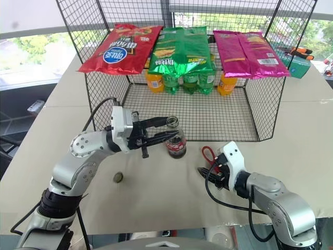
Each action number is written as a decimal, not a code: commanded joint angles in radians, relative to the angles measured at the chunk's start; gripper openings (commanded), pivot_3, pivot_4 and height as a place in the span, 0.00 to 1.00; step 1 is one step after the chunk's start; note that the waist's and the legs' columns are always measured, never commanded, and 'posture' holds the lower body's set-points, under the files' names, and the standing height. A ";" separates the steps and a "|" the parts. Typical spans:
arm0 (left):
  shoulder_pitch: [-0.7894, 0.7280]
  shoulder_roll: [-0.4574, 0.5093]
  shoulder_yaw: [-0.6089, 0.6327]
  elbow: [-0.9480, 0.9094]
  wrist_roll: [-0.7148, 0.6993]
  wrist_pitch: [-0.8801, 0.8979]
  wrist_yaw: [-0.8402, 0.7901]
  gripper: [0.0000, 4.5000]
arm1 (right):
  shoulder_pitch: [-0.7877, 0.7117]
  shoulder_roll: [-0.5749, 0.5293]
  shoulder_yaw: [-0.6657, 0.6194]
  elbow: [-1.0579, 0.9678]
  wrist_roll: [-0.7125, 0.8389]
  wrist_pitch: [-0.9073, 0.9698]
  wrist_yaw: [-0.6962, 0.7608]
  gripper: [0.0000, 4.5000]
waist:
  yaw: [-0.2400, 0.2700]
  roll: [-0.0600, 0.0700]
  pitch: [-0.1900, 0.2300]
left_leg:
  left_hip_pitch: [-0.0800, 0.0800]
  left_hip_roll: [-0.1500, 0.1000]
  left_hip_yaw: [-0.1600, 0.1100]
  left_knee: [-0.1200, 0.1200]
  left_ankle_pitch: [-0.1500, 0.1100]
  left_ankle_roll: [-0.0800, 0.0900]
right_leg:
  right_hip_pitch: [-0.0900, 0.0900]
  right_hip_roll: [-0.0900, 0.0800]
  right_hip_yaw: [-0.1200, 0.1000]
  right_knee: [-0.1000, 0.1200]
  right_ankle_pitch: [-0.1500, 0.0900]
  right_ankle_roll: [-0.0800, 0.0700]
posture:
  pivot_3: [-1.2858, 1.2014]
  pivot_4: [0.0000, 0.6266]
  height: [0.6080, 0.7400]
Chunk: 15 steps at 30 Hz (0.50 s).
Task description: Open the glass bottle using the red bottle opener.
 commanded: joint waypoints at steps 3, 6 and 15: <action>0.032 0.024 0.002 0.036 0.025 0.050 -0.002 0.47 | -0.014 -0.077 -0.027 -0.044 -0.062 -0.052 -0.057 1.00 | 0.002 0.000 0.000 | 0.000 -0.001 -0.001 0.002 0.000 0.000 | 0.001 0.002 -0.001 0.000 0.000 0.001 | 0.52 0.24 1.00; 0.030 0.018 0.012 0.035 0.024 0.040 -0.002 0.71 | -0.019 -0.106 -0.036 -0.045 -0.064 -0.099 -0.045 1.00 | 0.002 -0.002 0.006 | -0.003 -0.001 0.000 0.002 0.000 0.001 | -0.001 0.008 0.000 0.001 -0.002 0.004 | 0.52 0.24 1.00; 0.060 0.010 0.094 -0.031 -0.029 0.052 0.025 0.99 | -0.008 -0.143 -0.028 -0.011 -0.124 -0.373 0.021 1.00 | 0.003 -0.003 0.008 | -0.005 -0.001 -0.004 -0.001 0.000 0.000 | -0.001 0.012 -0.001 0.001 -0.001 0.010 | 0.52 0.24 1.00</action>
